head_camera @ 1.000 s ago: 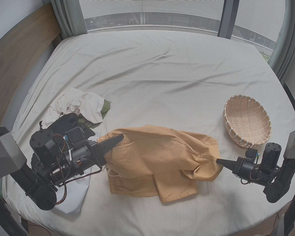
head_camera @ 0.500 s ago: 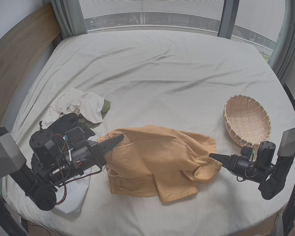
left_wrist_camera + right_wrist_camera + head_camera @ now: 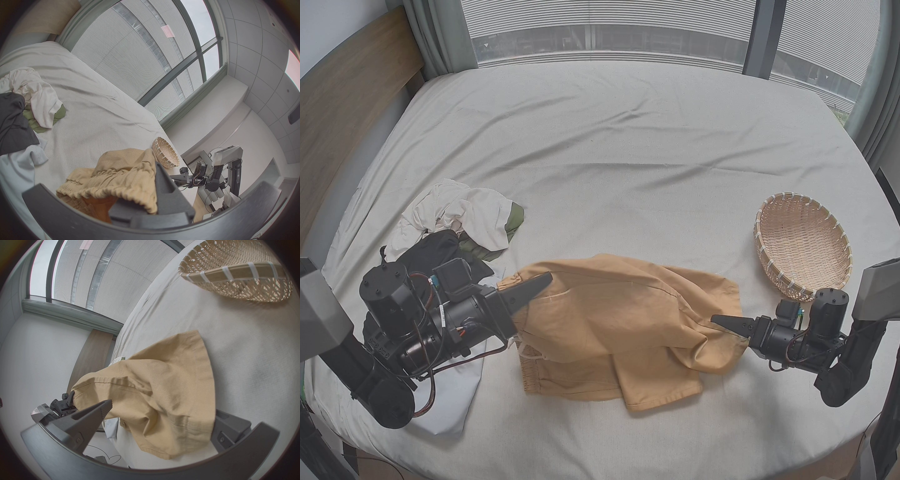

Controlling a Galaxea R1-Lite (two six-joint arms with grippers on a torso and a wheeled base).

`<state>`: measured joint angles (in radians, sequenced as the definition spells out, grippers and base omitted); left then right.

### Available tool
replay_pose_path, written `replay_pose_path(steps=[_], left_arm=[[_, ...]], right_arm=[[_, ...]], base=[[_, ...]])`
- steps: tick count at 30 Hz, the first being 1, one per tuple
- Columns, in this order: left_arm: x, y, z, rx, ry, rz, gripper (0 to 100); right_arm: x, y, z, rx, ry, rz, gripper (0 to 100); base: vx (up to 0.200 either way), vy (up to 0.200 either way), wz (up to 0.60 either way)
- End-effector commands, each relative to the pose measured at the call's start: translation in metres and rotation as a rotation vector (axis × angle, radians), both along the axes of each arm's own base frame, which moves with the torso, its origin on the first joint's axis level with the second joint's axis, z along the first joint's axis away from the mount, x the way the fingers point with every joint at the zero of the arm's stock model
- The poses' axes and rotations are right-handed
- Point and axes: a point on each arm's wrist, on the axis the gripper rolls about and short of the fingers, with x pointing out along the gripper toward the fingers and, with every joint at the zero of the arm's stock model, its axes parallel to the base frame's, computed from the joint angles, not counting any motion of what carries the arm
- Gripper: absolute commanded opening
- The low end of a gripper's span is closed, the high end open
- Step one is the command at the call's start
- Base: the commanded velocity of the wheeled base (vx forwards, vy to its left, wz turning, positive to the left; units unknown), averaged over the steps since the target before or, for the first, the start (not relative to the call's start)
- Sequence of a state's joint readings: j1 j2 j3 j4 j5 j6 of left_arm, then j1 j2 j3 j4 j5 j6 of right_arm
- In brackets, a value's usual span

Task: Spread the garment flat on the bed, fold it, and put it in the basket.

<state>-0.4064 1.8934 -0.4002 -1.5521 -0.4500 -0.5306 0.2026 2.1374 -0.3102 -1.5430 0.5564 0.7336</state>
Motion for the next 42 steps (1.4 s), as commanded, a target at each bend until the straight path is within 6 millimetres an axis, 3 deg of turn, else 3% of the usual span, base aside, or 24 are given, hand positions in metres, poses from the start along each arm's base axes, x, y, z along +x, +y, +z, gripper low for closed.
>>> replay_pose_path(steps=[1, 5, 15, 28, 29, 42], left_arm=[[0.000, 0.000, 0.000, 0.000, -0.001, 0.002, 0], [0.000, 0.000, 0.000, -0.001, -0.002, 0.002, 0], [0.001, 0.000, 0.000, -0.001, -0.001, 0.003, 0], [0.001, 0.000, 0.001, 0.002, -0.008, 0.004, 0], [0.001, 0.000, 0.001, 0.002, -0.008, 0.004, 0], [0.001, 0.000, 0.001, 0.001, -0.011, 0.005, 0]], right_arm=[[0.000, 0.004, 0.002, 0.004, -0.009, 0.015, 100], [-0.001, 0.006, 0.003, 0.006, -0.013, 0.019, 100], [-0.010, 0.013, 0.031, 0.074, -0.055, 0.040, 100], [-0.003, 0.019, 0.019, 0.066, -0.027, 0.052, 100], [-0.003, 0.018, 0.019, 0.066, -0.027, 0.050, 0], [-0.001, 0.008, 0.007, 0.001, -0.033, 0.023, 0]], base=[[0.000, 0.000, 0.00], [0.000, 0.000, 0.00], [0.000, 0.000, 0.00], [0.000, 0.000, 0.00], [0.000, 0.000, 0.00], [0.000, 0.000, 0.00]])
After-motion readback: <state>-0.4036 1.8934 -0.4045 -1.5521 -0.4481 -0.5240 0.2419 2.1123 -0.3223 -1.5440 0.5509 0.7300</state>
